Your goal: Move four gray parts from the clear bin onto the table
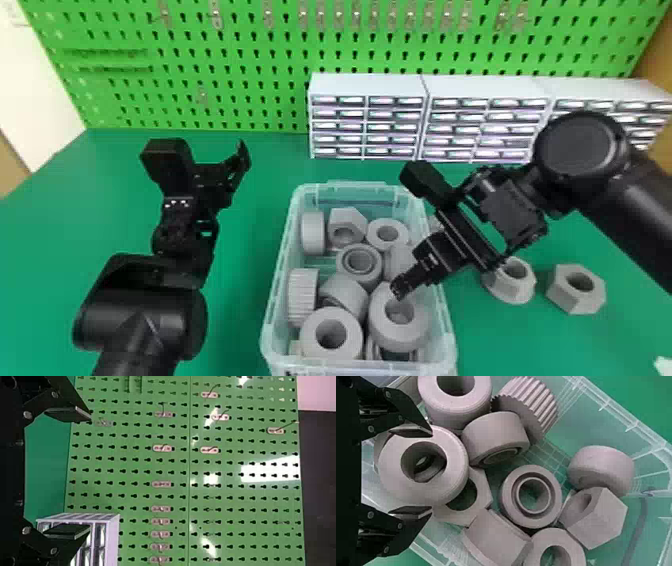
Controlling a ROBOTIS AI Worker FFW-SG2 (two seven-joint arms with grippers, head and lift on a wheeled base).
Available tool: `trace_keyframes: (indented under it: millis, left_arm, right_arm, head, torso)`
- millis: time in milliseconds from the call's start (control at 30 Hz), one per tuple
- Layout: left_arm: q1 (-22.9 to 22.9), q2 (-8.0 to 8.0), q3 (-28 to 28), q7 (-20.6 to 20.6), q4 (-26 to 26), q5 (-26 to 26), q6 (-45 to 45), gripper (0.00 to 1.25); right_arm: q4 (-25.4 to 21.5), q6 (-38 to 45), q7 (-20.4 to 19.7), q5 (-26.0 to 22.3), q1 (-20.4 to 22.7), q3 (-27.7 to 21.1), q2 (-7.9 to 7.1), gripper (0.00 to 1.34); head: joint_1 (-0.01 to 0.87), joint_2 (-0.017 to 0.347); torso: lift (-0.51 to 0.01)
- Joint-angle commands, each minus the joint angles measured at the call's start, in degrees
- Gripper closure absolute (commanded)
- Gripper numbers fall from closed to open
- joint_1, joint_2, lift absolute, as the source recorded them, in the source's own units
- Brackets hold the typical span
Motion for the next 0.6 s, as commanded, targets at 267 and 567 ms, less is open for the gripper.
trace_keyframes:
  millis: [267,567]
  left_arm:
    - [-1.01,0.00,-0.23,0.01,0.00,0.00,0.00,0.28]
    - [-1.62,0.00,-0.49,0.01,0.00,-0.18,0.00,0.28]
  right_arm:
    - [1.93,0.17,-0.02,0.98,-1.11,1.90,-0.02,0.56]
    - [1.93,0.17,-0.02,0.62,-2.78,2.34,1.30,0.56]
  head:
    - [0.693,0.072]
    - [0.693,0.072]
  torso:
    - [-0.052]
    - [-0.052]
